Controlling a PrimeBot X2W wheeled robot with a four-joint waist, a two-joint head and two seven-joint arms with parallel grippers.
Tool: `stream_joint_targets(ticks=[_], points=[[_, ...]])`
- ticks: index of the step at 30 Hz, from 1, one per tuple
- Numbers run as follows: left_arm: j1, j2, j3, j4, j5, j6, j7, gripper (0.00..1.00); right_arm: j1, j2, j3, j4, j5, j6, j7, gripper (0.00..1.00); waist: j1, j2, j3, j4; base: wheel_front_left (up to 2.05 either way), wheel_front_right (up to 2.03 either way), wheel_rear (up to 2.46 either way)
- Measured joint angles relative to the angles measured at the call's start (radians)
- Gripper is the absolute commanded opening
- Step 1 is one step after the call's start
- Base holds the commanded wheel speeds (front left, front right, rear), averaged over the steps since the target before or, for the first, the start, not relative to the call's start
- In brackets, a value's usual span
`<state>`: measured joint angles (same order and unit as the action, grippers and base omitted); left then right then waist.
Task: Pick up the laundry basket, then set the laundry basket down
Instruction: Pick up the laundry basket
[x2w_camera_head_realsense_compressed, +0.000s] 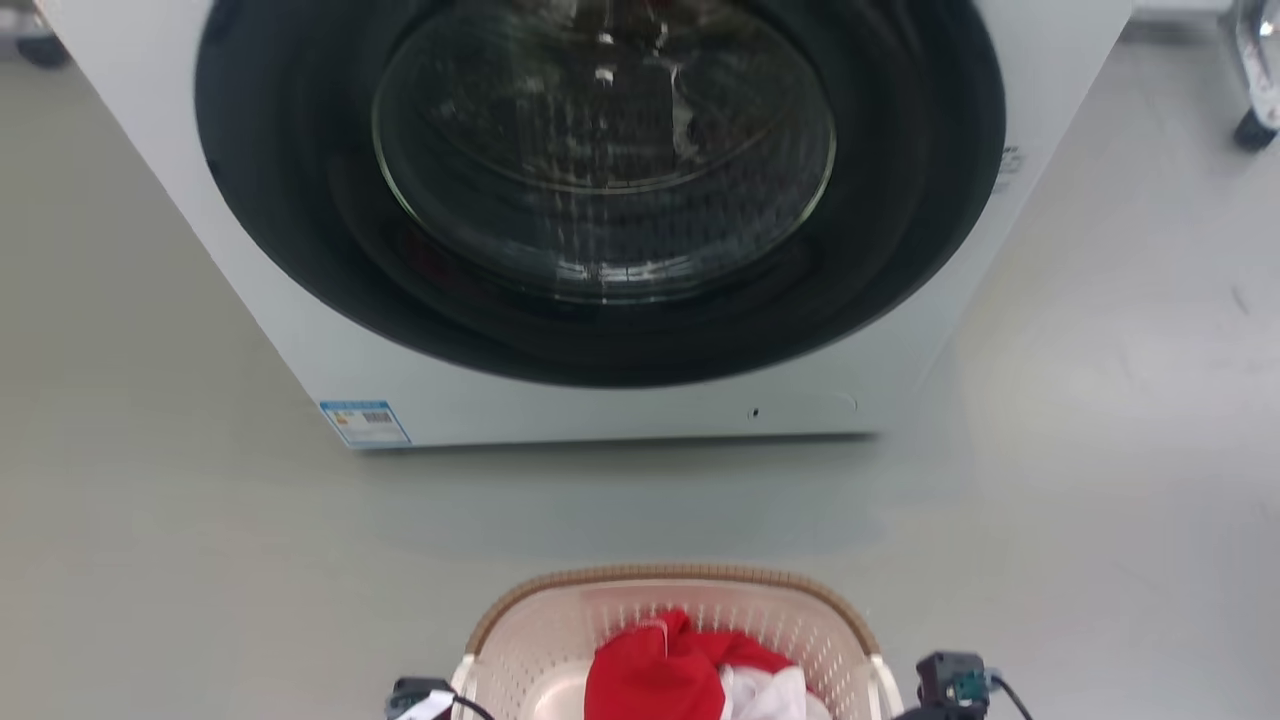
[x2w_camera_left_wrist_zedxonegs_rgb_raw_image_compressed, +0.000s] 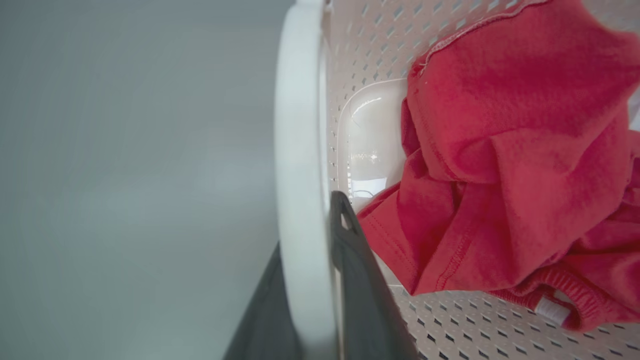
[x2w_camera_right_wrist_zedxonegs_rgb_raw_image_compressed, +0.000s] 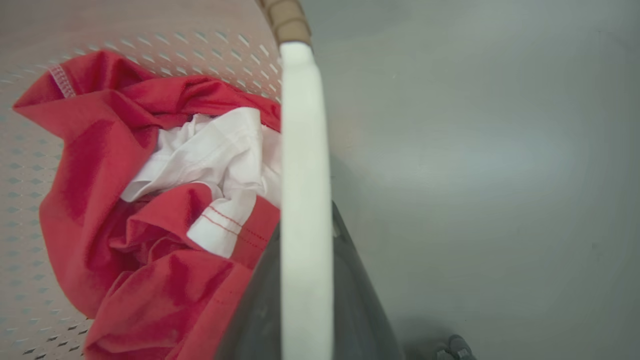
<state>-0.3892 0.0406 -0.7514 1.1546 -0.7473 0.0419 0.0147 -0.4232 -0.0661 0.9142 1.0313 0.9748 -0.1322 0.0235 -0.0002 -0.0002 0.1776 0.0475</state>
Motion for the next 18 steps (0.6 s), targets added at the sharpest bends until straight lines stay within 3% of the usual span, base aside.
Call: stream_joint_targets(ticks=[18], points=[[0.050,0.003,-0.024,0.051,-0.016,-0.035,0.036,0.00,0.087,0.000,0.061,-0.020,0.084,-0.001,0.021,0.00,0.0001,0.0001,-0.171,0.009,0.00,0.00,0.00]])
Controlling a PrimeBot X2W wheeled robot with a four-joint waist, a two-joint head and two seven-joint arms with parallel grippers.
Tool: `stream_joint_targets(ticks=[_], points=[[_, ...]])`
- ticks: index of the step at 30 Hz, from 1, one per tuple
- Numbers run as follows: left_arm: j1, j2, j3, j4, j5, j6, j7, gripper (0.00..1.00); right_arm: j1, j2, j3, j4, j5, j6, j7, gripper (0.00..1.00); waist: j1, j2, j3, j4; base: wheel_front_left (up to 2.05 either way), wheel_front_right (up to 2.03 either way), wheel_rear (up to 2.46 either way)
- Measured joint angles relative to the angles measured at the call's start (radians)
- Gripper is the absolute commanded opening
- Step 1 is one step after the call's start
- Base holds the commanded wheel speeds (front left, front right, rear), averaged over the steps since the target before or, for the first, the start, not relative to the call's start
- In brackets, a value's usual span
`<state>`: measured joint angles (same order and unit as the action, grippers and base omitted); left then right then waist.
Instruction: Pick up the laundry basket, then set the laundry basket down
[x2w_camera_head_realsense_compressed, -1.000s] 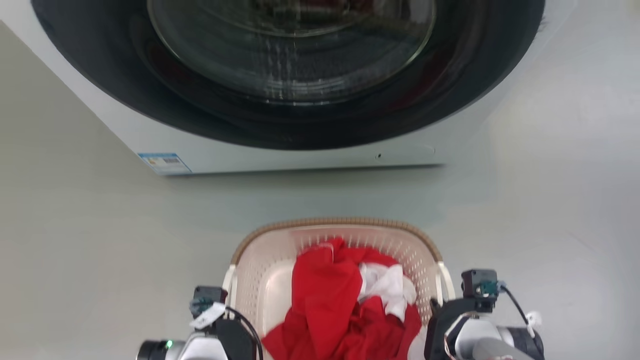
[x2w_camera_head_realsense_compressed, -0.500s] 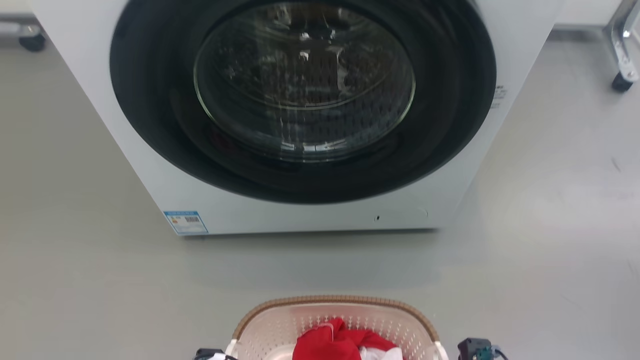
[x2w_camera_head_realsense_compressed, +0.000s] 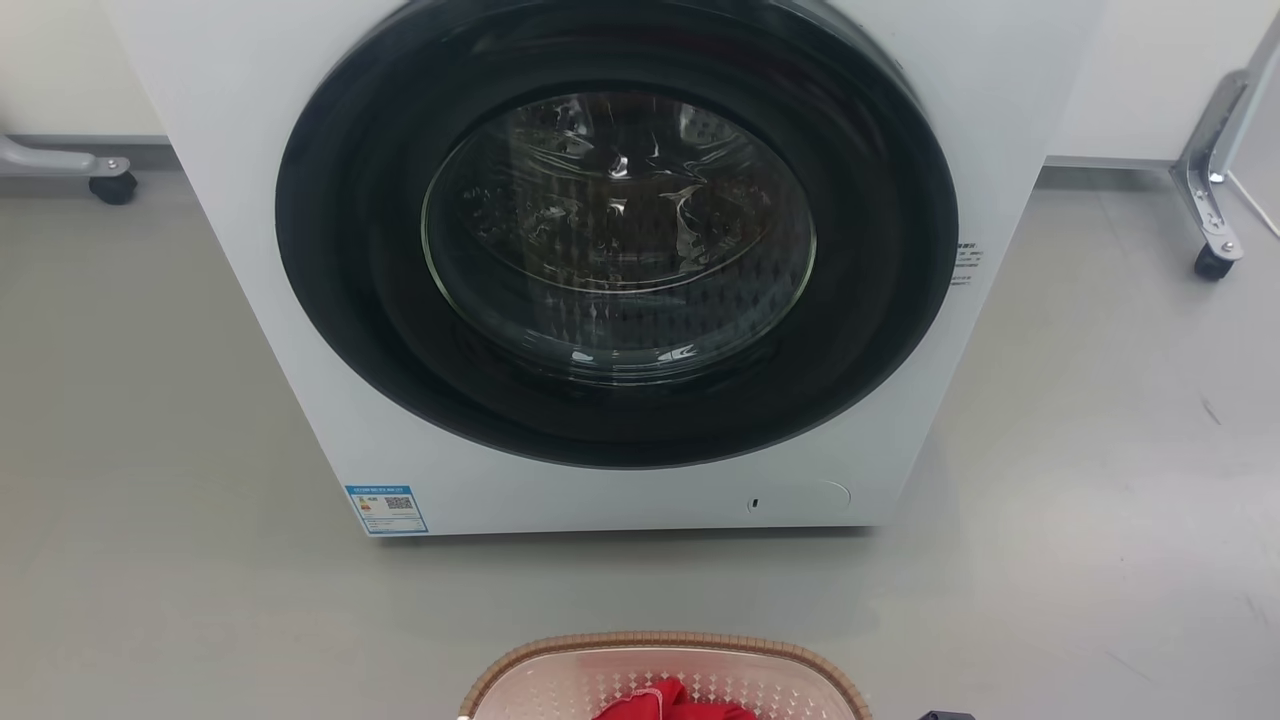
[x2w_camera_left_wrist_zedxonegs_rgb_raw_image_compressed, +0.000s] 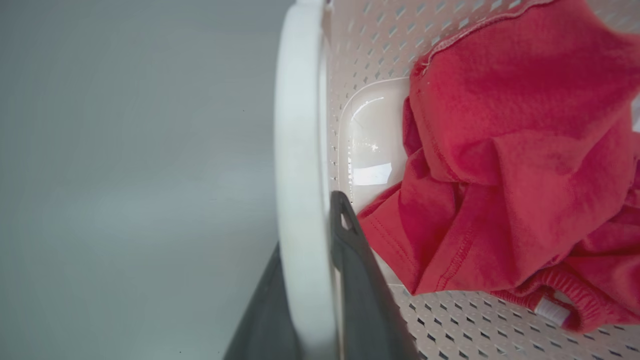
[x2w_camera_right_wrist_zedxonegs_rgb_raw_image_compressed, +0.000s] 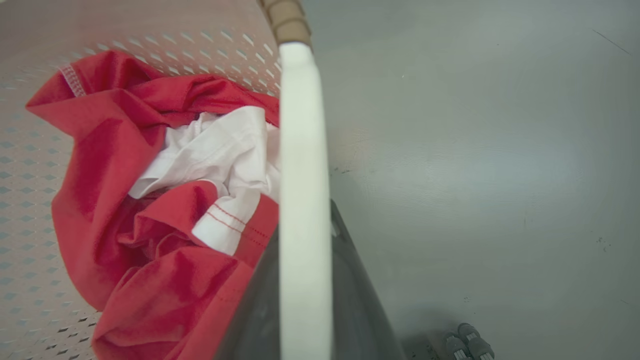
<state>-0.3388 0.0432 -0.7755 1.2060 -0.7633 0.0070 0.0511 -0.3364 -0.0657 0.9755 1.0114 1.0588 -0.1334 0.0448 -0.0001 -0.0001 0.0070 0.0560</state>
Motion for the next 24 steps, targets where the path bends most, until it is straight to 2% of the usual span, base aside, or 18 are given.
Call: stream_joint_targets(ticks=[11,24], points=[[-0.013,-0.002,-0.001,0.041,-0.006,-0.034,0.009,0.00,0.000,0.001,0.033,0.000,0.033,0.000,0.002,0.00,0.0001,0.0002,-0.014,-0.002,0.00,0.00,0.00],[-0.025,-0.002,-0.010,0.048,-0.033,-0.042,0.015,0.00,-0.004,0.001,0.064,0.009,0.063,0.000,-0.011,0.00,0.0001,0.0001,-0.021,-0.002,0.00,0.00,0.00]])
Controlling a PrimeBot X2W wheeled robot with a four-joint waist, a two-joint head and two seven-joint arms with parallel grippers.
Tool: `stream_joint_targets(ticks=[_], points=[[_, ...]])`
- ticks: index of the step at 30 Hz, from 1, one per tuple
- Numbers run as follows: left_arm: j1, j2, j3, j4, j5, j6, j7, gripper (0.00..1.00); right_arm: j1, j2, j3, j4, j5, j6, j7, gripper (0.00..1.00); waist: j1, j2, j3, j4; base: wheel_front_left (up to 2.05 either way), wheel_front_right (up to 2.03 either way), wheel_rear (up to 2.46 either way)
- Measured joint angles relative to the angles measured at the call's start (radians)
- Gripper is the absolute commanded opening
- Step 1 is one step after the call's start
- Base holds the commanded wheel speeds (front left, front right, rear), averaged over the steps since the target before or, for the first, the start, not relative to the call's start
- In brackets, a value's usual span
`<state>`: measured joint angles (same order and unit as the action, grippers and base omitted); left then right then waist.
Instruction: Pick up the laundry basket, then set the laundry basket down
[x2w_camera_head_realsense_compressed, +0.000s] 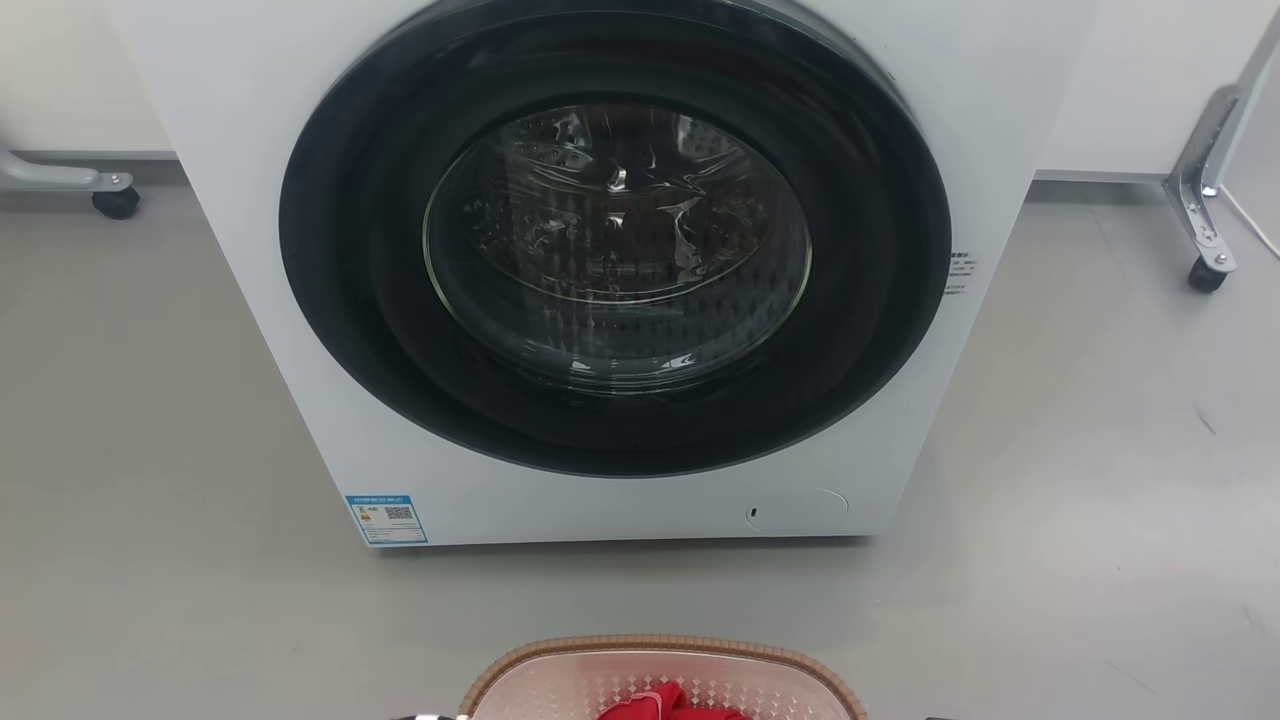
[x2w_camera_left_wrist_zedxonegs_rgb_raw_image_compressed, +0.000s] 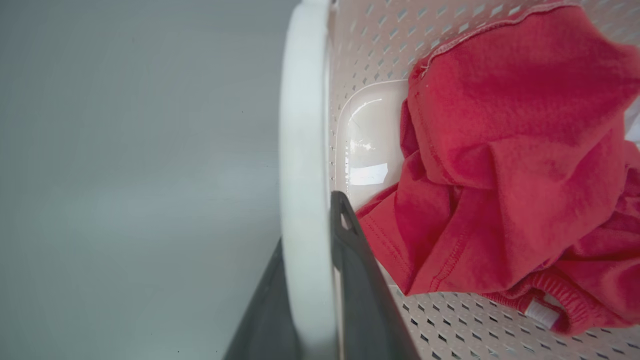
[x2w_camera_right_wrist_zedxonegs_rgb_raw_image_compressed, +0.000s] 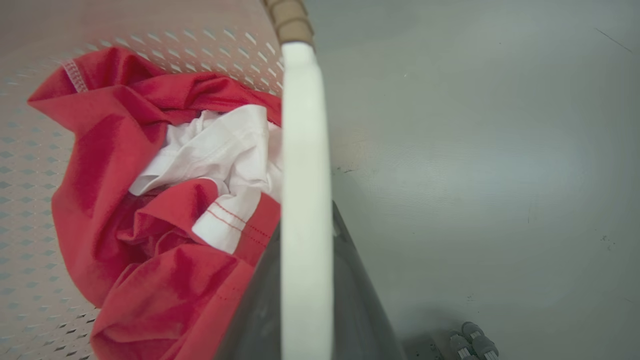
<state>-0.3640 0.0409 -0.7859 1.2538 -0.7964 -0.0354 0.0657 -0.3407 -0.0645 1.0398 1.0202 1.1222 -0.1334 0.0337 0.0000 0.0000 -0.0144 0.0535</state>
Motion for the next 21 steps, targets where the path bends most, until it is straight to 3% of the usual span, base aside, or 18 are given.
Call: stream_joint_targets(ticks=[21], points=[[0.036,0.007,-0.046,-0.066,-0.020,0.047,-0.007,0.00,-0.021,-0.001,0.042,0.034,0.040,0.000,-0.009,0.00,0.0000,0.0000,0.008,0.004,0.00,0.00,0.00]])
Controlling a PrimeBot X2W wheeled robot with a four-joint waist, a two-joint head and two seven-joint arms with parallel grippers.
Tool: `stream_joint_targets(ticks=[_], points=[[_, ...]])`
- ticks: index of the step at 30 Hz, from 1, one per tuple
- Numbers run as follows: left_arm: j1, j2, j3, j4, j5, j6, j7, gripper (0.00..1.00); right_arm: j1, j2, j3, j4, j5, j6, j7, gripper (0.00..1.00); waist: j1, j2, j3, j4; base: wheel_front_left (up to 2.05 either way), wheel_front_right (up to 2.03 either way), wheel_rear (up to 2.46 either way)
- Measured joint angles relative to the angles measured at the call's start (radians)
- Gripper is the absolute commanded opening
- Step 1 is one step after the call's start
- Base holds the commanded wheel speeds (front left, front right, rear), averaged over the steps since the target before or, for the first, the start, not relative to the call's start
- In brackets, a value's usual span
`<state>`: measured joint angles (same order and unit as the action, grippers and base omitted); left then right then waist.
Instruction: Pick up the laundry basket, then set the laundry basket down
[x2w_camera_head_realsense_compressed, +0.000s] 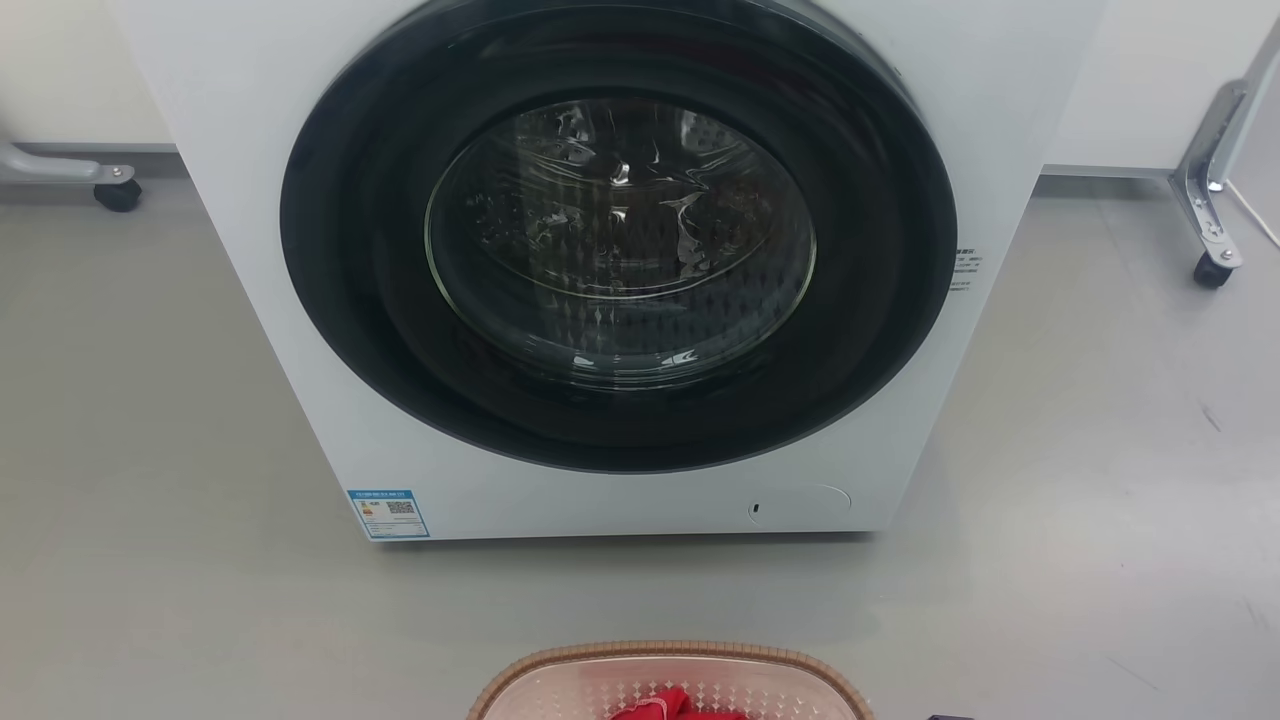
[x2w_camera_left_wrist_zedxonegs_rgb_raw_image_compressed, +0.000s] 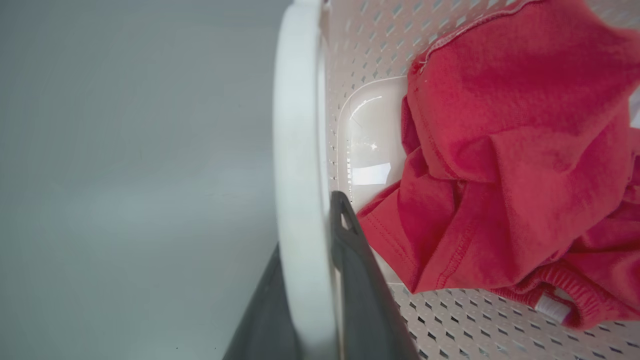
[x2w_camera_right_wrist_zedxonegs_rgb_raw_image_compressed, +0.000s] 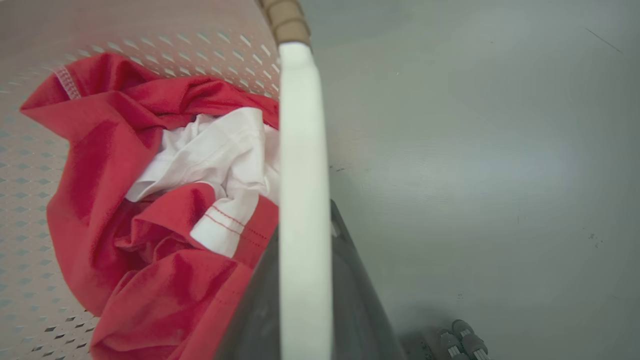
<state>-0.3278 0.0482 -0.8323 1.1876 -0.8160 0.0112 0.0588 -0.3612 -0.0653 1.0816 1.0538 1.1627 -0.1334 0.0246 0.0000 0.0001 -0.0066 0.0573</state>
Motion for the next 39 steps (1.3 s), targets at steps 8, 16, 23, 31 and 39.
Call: stream_joint_targets(ticks=[8,16,23,31,39], points=[[0.008,0.003,-0.016,-0.019,-0.003,0.017,-0.003,0.00,-0.011,0.000,0.017,0.010,0.019,0.000,-0.006,0.00,0.0000,0.0000,0.012,-0.001,0.00,0.00,0.00],[-0.050,0.007,-0.014,-0.040,-0.010,0.037,-0.013,0.00,-0.103,-0.002,0.019,0.023,0.020,0.000,-0.015,0.00,0.0001,0.0000,0.060,-0.001,0.00,0.00,0.00],[-0.149,0.006,-0.009,-0.060,-0.010,0.052,-0.018,0.00,-0.229,-0.002,0.013,0.058,0.017,0.000,-0.019,0.00,0.0003,0.0000,0.138,-0.003,0.00,0.00,0.00],[-0.219,0.006,-0.009,-0.075,-0.010,0.065,-0.028,0.00,-0.311,-0.002,0.009,0.087,0.015,0.000,-0.035,0.00,0.0003,0.0001,0.247,-0.006,0.00,0.00,0.00],[-0.289,0.007,-0.010,-0.093,-0.010,0.078,-0.042,0.00,-0.389,-0.003,0.003,0.107,0.012,0.000,-0.049,0.00,0.0003,0.0001,0.364,-0.009,0.00,0.00,0.00]])
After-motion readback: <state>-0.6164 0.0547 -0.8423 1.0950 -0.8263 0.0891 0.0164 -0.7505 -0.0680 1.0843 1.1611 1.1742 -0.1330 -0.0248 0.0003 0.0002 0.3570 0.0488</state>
